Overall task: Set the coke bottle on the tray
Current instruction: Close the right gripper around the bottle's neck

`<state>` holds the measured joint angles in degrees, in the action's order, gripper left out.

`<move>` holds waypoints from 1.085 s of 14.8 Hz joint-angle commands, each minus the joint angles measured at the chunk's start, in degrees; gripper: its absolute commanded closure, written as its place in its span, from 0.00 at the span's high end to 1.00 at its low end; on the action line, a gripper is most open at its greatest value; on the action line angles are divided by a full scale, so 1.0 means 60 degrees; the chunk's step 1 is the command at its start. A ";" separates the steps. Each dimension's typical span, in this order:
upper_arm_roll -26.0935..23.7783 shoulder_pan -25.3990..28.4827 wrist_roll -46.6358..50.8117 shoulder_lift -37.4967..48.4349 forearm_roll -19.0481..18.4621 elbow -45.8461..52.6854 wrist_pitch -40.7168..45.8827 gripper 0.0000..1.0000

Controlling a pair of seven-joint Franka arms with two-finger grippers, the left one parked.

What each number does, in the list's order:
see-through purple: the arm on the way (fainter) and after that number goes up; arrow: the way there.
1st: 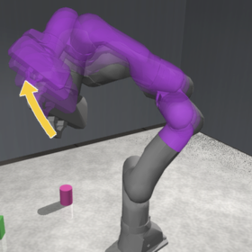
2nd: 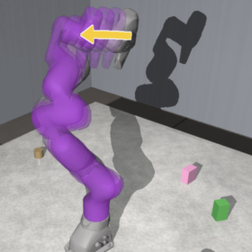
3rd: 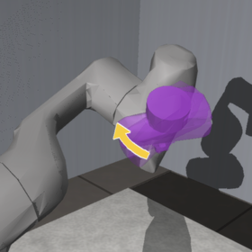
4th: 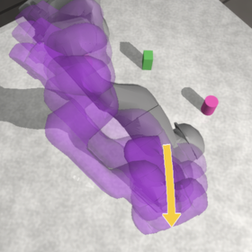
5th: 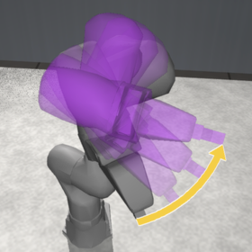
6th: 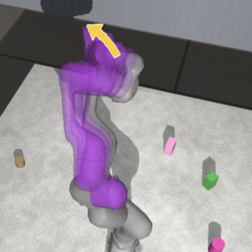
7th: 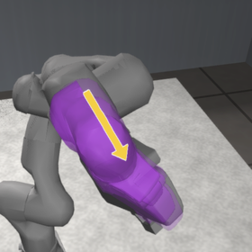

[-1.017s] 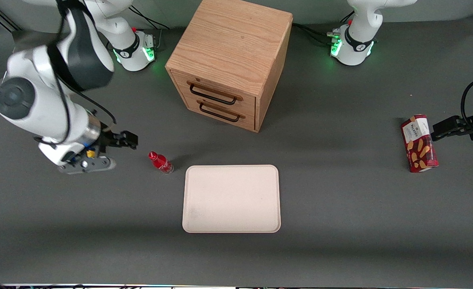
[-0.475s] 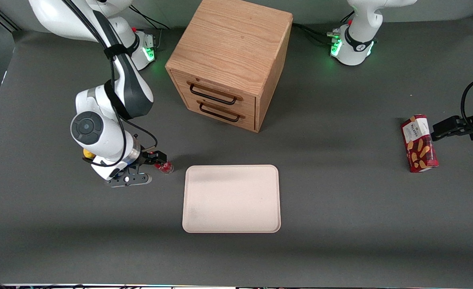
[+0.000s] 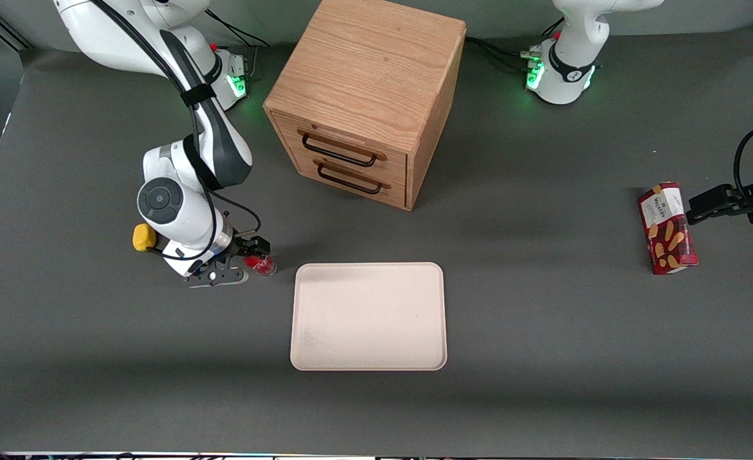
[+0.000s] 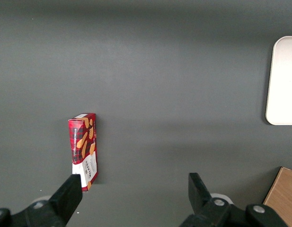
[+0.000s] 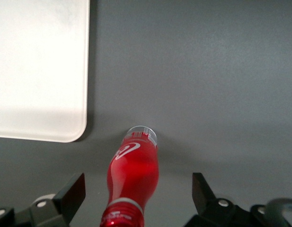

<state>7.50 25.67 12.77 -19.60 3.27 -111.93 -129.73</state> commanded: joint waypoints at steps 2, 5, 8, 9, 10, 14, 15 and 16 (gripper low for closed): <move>0.0039 0.0247 0.0420 0.0513 0.0100 -0.0490 -0.0205 1.00; 0.0039 0.0247 0.0435 0.0513 0.0100 -0.0519 -0.0205 1.00; 0.0039 0.0247 0.0421 0.0513 0.0100 -0.0534 -0.0220 0.92; 0.0039 0.0247 0.0406 0.0513 0.0100 -0.0534 -0.0220 0.84; 0.0039 0.0247 0.0363 0.0513 0.0100 -0.0534 -0.0220 0.69; 0.0039 0.0218 0.0289 0.0513 0.0100 -0.0490 -0.0220 0.00; 0.0039 0.0218 0.0289 0.0513 0.0100 -0.0446 -0.0220 0.00; 0.0039 0.0218 0.0289 0.0513 0.0100 -0.0417 -0.0220 0.00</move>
<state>7.47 26.51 13.93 -17.95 3.27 -113.40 -130.35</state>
